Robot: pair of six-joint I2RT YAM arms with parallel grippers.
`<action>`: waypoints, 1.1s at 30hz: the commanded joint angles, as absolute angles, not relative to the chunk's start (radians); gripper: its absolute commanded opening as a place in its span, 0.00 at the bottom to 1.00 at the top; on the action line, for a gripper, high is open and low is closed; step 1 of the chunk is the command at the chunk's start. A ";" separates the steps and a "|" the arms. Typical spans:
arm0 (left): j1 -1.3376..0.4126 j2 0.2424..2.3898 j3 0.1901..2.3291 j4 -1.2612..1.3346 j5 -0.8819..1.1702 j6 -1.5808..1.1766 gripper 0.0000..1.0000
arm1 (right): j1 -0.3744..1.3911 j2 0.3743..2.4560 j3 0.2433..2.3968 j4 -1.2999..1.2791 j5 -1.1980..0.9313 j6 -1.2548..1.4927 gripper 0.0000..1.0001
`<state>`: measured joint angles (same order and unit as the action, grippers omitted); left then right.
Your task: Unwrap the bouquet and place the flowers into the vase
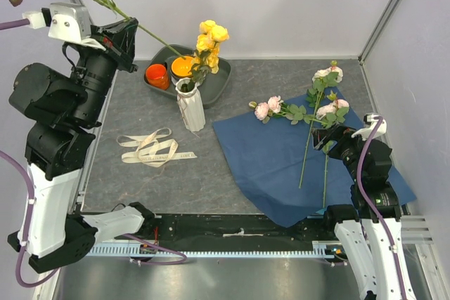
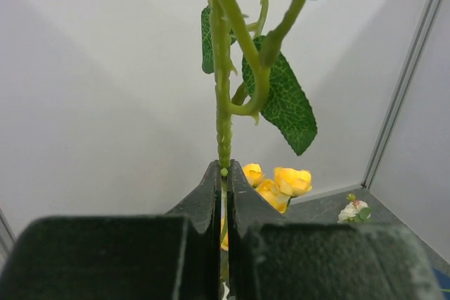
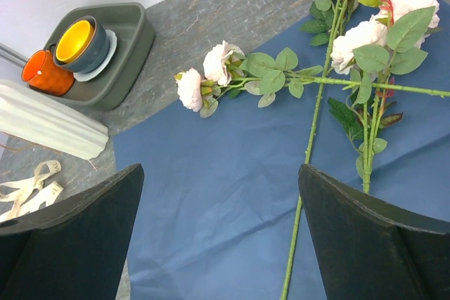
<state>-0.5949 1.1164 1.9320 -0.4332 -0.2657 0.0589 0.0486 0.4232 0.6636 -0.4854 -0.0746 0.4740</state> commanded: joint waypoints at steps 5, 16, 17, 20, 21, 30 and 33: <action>-0.592 1.143 1.885 -0.472 -0.322 0.066 0.02 | 0.048 0.423 0.661 -0.460 -0.083 0.460 0.98; -0.592 1.132 1.698 -0.408 -0.314 0.046 0.02 | 0.048 0.414 0.657 -0.463 -0.083 0.460 0.98; -0.592 1.132 1.689 -0.399 -0.314 0.046 0.02 | 0.048 0.416 0.655 -0.463 -0.083 0.459 0.98; -0.592 1.126 1.658 -0.379 -0.327 0.057 0.02 | 0.049 0.419 0.653 -0.462 -0.083 0.459 0.98; -0.592 1.123 1.651 -0.376 -0.331 0.058 0.02 | 0.048 0.419 0.653 -0.462 -0.083 0.459 0.98; -0.589 1.129 1.522 -0.308 -0.383 0.031 0.02 | 0.048 0.414 0.649 -0.462 -0.084 0.462 0.98; -0.580 1.144 1.494 -0.308 -0.396 0.009 0.02 | 0.049 0.414 0.650 -0.462 -0.086 0.460 0.98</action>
<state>-0.5930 1.1355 1.5269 -0.3672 -0.3489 0.0544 0.0486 0.4198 0.6498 -0.4873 -0.0788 0.4736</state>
